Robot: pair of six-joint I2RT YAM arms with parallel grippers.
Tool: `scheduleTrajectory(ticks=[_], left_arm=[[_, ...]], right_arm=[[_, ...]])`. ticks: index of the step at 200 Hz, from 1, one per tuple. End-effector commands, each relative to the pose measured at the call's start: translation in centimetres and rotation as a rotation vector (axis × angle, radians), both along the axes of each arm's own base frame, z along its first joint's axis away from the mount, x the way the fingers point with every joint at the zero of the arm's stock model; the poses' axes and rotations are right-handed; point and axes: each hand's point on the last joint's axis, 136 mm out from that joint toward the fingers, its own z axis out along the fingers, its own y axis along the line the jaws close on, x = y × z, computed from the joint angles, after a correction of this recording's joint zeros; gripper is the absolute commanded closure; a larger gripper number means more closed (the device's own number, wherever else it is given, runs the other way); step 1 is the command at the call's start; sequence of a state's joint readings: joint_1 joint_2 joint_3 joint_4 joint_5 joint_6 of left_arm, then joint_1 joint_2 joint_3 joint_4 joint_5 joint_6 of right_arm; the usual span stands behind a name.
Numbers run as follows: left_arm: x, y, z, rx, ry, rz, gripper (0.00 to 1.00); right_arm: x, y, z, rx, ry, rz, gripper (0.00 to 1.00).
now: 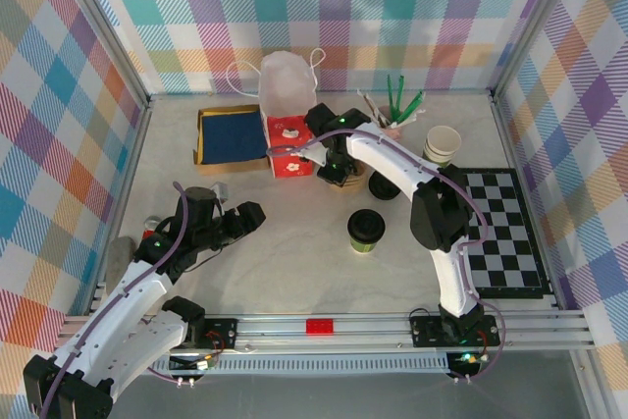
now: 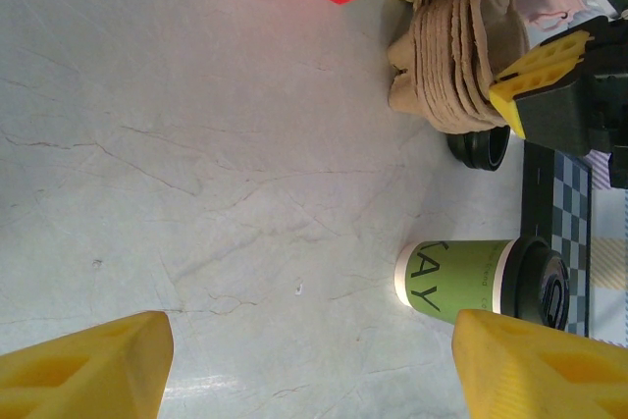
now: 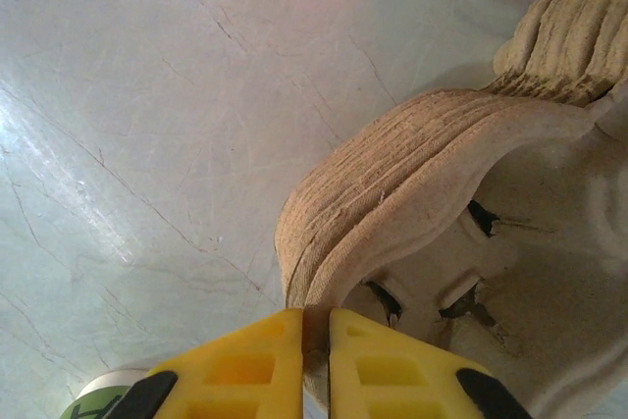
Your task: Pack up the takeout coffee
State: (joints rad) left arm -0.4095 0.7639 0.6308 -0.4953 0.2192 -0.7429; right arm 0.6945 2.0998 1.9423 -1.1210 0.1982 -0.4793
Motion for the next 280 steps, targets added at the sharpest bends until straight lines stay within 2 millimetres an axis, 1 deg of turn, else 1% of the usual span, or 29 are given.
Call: scheduleTrajectory(ticks=[1, 23, 68, 101, 131, 187, 214, 239, 251, 270, 280], left_arm=[[0.0, 0.2, 0.3, -0.004, -0.013, 0.002, 0.25], [0.0, 0.3, 0.4, -0.002, -0.017, 0.003, 0.25], [0.0, 0.4, 0.6, -0.001, -0.022, 0.009, 0.25], [0.1, 0.4, 0.8, -0.001, -0.028, 0.012, 0.25], [0.1, 0.5, 0.8, 0.000, -0.029, 0.014, 0.25], [0.1, 0.6, 1.0, 0.004, -0.033, 0.016, 0.25], [0.0, 0.6, 0.9, 0.004, -0.032, 0.019, 0.25], [-0.1, 0.7, 0.7, 0.002, -0.030, 0.021, 0.25], [-0.2, 0.7, 0.9, 0.001, -0.031, 0.018, 0.25], [-0.2, 0.8, 1.1, 0.002, -0.039, 0.024, 0.25], [-0.3, 0.9, 1.1, 0.003, -0.044, 0.029, 0.25]], right_arm=[[-0.4, 0.3, 1.9, 0.025, -0.012, -0.014, 0.89], [0.0, 0.2, 3.1, 0.021, -0.058, -0.034, 0.96], [0.7, -0.1, 6.3, 0.049, -0.168, -0.073, 0.98], [1.0, -0.4, 7.7, 0.041, -0.225, -0.093, 1.00], [1.3, -0.3, 7.9, 0.042, -0.275, -0.115, 1.00], [1.4, 0.3, 7.4, -0.020, -0.403, -0.133, 1.00], [0.6, 1.0, 6.7, -0.005, -0.444, -0.138, 1.00], [0.3, 1.1, 6.0, -0.013, -0.442, -0.138, 1.00], [0.6, 1.0, 6.8, -0.009, -0.469, -0.145, 1.00], [1.3, 1.0, 9.1, 0.029, -0.550, -0.167, 1.00], [1.5, 1.1, 9.6, 0.039, -0.587, -0.164, 1.00]])
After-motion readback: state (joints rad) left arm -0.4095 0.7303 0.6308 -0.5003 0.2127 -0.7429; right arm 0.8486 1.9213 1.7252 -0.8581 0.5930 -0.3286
